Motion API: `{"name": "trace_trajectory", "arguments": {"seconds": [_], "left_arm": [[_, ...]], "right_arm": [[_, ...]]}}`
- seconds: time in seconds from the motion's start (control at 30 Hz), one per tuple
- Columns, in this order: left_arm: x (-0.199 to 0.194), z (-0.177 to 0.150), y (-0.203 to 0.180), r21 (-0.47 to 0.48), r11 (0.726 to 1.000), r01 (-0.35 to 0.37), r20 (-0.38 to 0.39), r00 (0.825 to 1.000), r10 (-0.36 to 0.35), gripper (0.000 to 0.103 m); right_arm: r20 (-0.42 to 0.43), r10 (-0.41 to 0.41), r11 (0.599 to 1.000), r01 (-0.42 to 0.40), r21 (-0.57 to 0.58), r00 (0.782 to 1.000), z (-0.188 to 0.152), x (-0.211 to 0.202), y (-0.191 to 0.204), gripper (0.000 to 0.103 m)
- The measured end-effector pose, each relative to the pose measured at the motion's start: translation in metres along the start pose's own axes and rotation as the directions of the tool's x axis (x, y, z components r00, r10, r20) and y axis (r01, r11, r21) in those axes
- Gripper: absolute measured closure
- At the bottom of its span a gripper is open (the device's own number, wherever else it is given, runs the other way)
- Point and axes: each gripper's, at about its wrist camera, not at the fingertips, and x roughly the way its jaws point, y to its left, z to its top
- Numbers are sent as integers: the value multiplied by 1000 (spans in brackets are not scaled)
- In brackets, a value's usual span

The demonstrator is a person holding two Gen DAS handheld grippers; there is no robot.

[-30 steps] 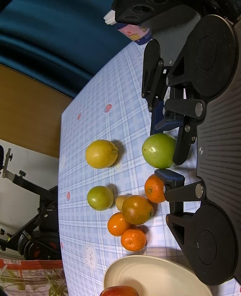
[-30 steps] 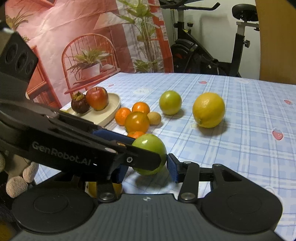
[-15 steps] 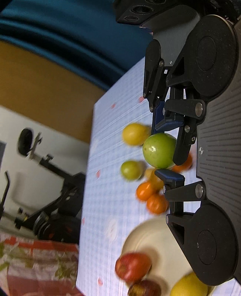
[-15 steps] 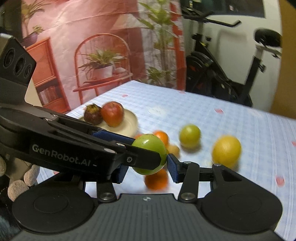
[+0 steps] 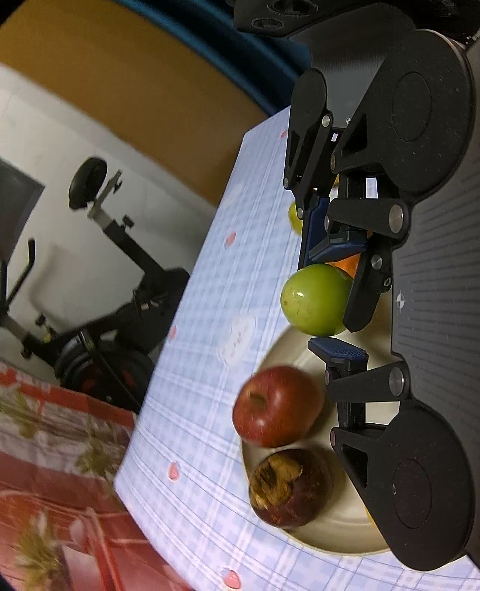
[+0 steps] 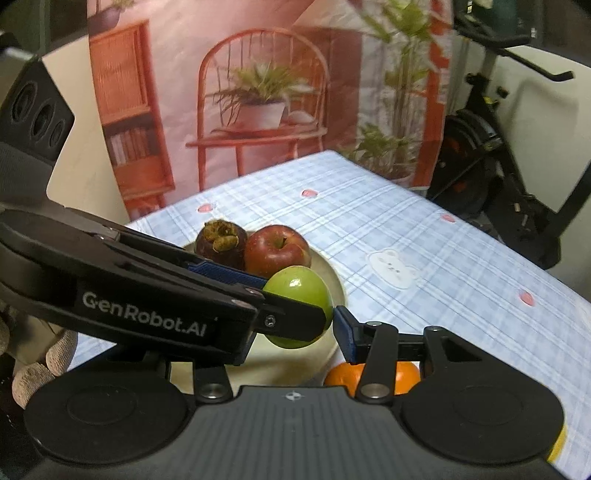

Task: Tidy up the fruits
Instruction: 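Set the green apple beside the red apple and open the left gripper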

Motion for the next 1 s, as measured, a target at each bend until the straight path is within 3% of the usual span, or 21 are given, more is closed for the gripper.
{"name": "trace_trajectory", "arguments": {"seconds": [0.43,0.93,1.0], "left_arm": [[18,-2,26,-89,996,-6,-34,999,3,56],[10,-3,22,-86,994,-61,-15,998,59,56],[8,-3,22,-85,994,-68,-15,998,67,56]], "right_arm": [[-96,17,999,-20,-34,995,6,45,-10,55],[-94,-39,990,26,-141,995,7,62,-1,56],[-80,-39,991,28,-133,996,7,57,-1,52]]}}
